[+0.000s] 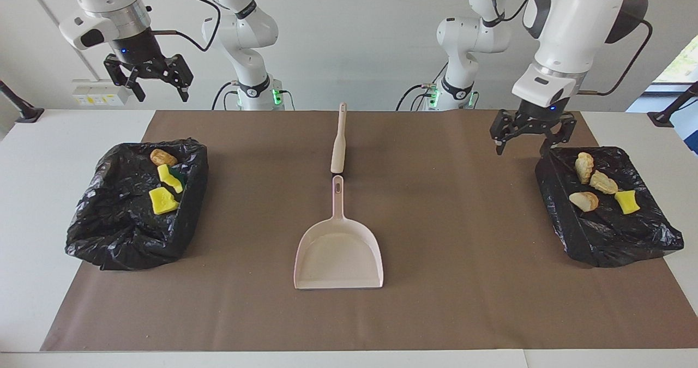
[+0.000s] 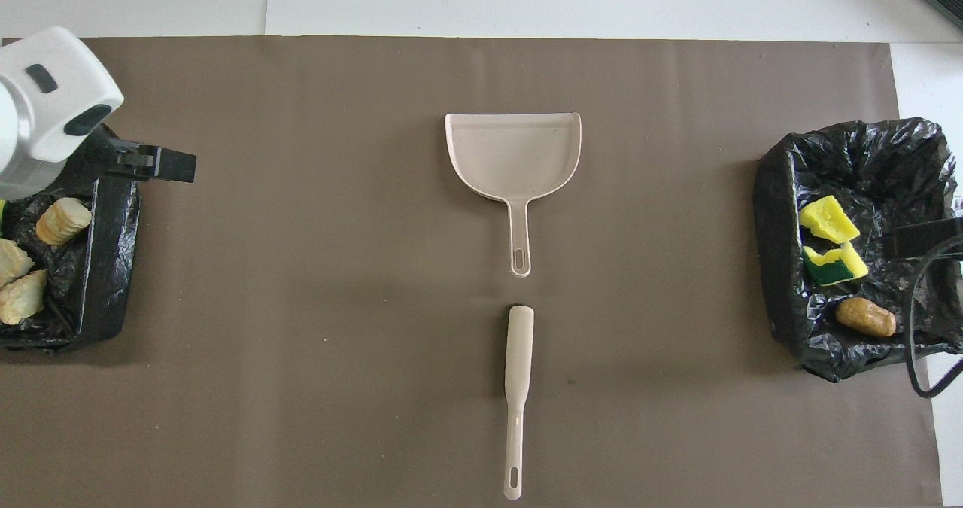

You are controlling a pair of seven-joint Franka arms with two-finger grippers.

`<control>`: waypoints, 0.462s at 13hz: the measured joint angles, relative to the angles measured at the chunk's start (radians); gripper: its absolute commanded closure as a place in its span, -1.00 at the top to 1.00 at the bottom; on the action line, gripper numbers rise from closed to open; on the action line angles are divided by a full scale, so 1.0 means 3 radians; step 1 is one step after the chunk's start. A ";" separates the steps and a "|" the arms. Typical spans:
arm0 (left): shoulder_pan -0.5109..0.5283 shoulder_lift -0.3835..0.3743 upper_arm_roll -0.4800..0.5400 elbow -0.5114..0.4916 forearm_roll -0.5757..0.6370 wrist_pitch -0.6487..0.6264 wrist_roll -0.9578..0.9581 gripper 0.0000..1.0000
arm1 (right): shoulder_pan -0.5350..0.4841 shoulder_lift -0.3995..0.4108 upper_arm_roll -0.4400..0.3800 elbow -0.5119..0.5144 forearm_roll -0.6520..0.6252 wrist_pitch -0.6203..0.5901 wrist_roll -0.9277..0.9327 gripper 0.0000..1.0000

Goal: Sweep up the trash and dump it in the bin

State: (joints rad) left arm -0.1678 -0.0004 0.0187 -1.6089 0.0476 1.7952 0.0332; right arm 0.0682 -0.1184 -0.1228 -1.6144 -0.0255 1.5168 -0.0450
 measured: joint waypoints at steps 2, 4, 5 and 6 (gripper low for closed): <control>0.0182 -0.0026 0.0005 0.0183 -0.0001 -0.0239 0.0311 1.00 | 0.0000 0.0000 0.0000 0.0000 0.0000 0.0000 0.0000 1.00; 0.0277 -0.0033 0.0007 0.0297 -0.0003 -0.0456 0.0452 1.00 | 0.0000 0.0000 0.0000 0.0000 0.0000 0.0000 0.0000 1.00; 0.0280 -0.0035 0.0005 0.0314 -0.0003 -0.0541 0.0460 1.00 | 0.0000 0.0000 0.0000 0.0000 0.0000 0.0000 0.0000 1.00; 0.0280 -0.0049 -0.0004 0.0326 -0.0004 -0.0611 0.0459 1.00 | 0.0000 0.0000 0.0000 0.0000 0.0000 0.0000 0.0000 1.00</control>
State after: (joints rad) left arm -0.0840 -0.0150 0.0176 -1.5111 0.0463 1.6118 0.1709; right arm 0.0682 -0.1184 -0.1229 -1.6144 -0.0255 1.5168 -0.0450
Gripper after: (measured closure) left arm 0.000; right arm 0.000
